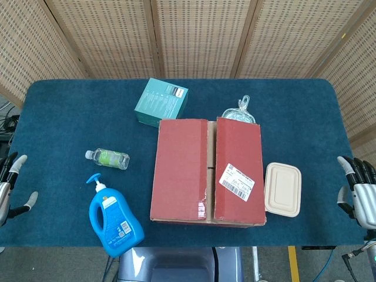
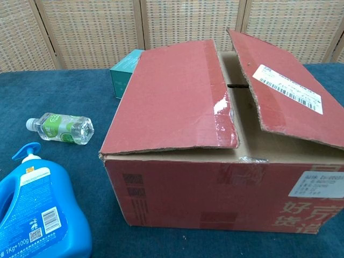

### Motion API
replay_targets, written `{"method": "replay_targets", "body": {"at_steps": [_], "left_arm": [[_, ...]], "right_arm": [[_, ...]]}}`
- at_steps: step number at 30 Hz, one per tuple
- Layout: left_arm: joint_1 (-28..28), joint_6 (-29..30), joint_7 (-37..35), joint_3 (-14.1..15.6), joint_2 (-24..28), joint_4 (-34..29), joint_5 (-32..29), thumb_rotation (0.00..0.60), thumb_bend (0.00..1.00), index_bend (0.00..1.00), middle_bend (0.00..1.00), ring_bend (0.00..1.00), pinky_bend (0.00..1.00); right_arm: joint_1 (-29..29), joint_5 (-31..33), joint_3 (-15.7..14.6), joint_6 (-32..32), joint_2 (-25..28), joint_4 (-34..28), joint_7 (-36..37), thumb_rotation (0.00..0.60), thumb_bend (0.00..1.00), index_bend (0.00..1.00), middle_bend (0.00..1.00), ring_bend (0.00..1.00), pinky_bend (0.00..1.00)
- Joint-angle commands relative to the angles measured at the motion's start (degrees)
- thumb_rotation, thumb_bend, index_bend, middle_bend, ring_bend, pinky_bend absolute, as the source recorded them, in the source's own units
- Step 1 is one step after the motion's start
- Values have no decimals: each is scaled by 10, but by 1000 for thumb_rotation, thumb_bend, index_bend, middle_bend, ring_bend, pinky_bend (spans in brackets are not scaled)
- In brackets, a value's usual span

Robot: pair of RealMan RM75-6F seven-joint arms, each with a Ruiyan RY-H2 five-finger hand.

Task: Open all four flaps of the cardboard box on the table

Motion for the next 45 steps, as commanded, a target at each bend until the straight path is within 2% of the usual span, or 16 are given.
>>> {"method": "replay_targets", "body": {"at_steps": [1, 9, 16, 18, 22, 30, 34, 45], "left_arm": [[0, 2, 1, -1, -2, 2, 2, 513, 359, 39, 0, 0, 0], [1, 7, 5, -3, -5, 2, 11, 514, 359, 39, 0, 0, 0], [-2, -2, 19, -1, -2, -5, 8, 514, 359, 39, 0, 0, 0], [-4, -5, 21, 0, -3, -7, 8, 514, 360, 39, 0, 0, 0], [-6, -13, 26, 2, -5, -8, 5, 511, 359, 40, 0, 0, 0], [-12, -25, 37, 1, -3, -10, -4, 513, 360, 48, 0, 0, 0], [-16, -30, 41, 0, -4, -11, -8, 514, 361, 49, 0, 0, 0], [-31, -48, 57, -10, -9, -7, -33, 513, 361, 51, 0, 0, 0]], "right_arm": [[1, -1, 0, -1, -1, 2, 3, 600, 827, 0, 109, 0, 8], [7, -23, 2, 3, 6, 1, 35, 600, 827, 5, 111, 0, 8], [21, -53, 6, 4, 18, -1, 57, 600, 834, 52, 139, 0, 8], [30, -68, 10, 4, 23, -5, 65, 600, 856, 83, 162, 0, 9], [58, -100, 20, -2, 31, -14, 105, 600, 973, 132, 199, 0, 8], [129, -167, 27, -52, 57, -43, 173, 600, 1000, 164, 214, 0, 8], [181, -195, 35, -98, 66, -70, 202, 600, 1000, 175, 217, 0, 8], [278, -193, 48, -201, 67, -113, 210, 600, 1000, 215, 237, 0, 9]]}}
